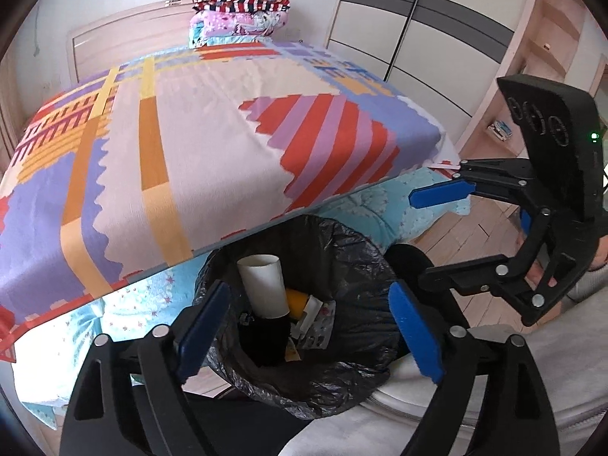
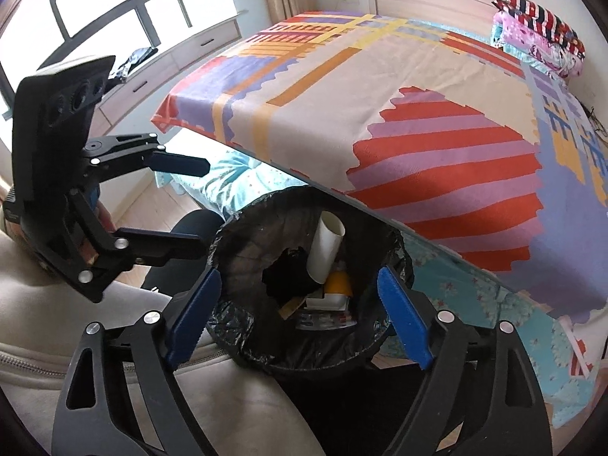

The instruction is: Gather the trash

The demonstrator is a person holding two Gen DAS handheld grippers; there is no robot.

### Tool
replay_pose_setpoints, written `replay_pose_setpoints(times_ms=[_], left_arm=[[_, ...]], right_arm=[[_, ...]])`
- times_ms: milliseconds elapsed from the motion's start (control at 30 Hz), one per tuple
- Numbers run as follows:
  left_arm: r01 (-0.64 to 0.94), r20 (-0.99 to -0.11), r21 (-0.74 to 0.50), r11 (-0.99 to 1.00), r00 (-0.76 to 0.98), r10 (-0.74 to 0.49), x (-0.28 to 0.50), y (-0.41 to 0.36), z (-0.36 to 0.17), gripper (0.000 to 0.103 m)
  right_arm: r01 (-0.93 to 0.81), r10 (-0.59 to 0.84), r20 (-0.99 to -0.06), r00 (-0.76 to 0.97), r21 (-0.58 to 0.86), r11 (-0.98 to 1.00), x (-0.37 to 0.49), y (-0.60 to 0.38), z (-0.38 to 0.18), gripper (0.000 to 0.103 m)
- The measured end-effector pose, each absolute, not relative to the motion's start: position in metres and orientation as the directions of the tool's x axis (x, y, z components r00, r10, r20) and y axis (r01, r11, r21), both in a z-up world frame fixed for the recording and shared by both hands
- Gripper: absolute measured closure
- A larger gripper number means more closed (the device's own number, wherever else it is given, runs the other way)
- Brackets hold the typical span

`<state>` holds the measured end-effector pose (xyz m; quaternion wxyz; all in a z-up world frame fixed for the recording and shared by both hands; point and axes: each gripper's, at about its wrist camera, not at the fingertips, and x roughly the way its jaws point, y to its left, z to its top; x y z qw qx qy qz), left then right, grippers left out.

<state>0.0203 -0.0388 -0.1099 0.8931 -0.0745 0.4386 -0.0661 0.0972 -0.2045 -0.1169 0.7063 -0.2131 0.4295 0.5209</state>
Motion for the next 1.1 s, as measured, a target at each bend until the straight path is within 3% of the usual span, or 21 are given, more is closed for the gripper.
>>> replay_pose_setpoints(times_ms=[167, 333, 1100], left_arm=[[0.058, -0.769, -0.188, 0.98, 0.612, -0.184, 0.016, -0.041, -0.102, 0.008], [0.059, -0.772, -0.184, 0.981, 0.609, -0.181, 0.013, -0.043, -0.1, 0.008], [0.104, -0.757, -0.185, 0.977, 0.619, -0.209, 0.007, -0.052, -0.095, 0.008]], right_arm=[[-0.93, 0.541, -0.835, 0.102, 0.113, 0.35, 0.091, -0.208, -0.112, 0.011], [-0.932, 0.533, -0.841, 0.098, 0.11, 0.346, 0.09, -0.21, -0.109, 0.007], [-0.937, 0.541, -0.837, 0.081, 0.122, 0.328, 0.086, -0.213, -0.106, 0.007]])
